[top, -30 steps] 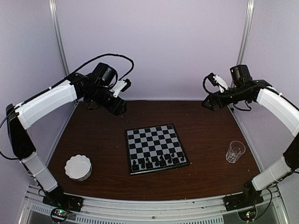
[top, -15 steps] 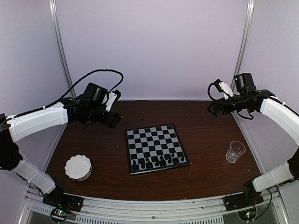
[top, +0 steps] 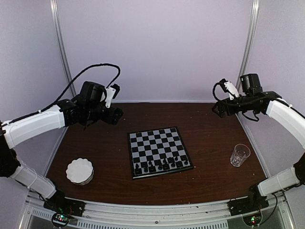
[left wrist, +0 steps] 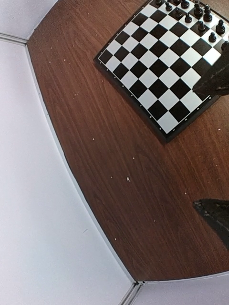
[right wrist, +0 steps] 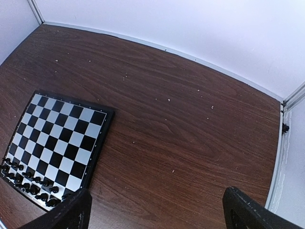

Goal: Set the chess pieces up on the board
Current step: Reset both arms

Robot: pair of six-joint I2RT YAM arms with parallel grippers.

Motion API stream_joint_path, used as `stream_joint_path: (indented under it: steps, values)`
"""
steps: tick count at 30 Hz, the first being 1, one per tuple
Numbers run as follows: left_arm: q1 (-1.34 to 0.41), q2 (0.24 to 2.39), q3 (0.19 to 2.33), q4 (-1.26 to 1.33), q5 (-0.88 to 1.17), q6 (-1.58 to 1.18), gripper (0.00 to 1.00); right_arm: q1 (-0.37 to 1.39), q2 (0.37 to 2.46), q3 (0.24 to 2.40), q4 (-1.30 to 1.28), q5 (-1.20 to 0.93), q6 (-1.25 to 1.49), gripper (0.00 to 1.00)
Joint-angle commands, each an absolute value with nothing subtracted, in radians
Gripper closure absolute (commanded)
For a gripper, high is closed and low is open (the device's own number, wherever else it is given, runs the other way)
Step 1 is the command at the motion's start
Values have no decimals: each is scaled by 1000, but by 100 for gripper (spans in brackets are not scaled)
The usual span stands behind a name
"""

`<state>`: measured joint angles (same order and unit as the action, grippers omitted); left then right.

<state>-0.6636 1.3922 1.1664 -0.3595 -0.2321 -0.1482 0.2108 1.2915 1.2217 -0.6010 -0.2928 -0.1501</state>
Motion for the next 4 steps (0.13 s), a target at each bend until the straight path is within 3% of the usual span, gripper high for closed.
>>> stream_joint_path:
  steps: [1, 4]
  values:
    - [-656, 1395, 1164, -317, -236, -157, 25, 203, 1296, 1248, -591, -321, -152, 1]
    - [-657, 1399, 1166, -319, -232, -158, 25, 202, 1292, 1243, -586, -339, -146, 1]
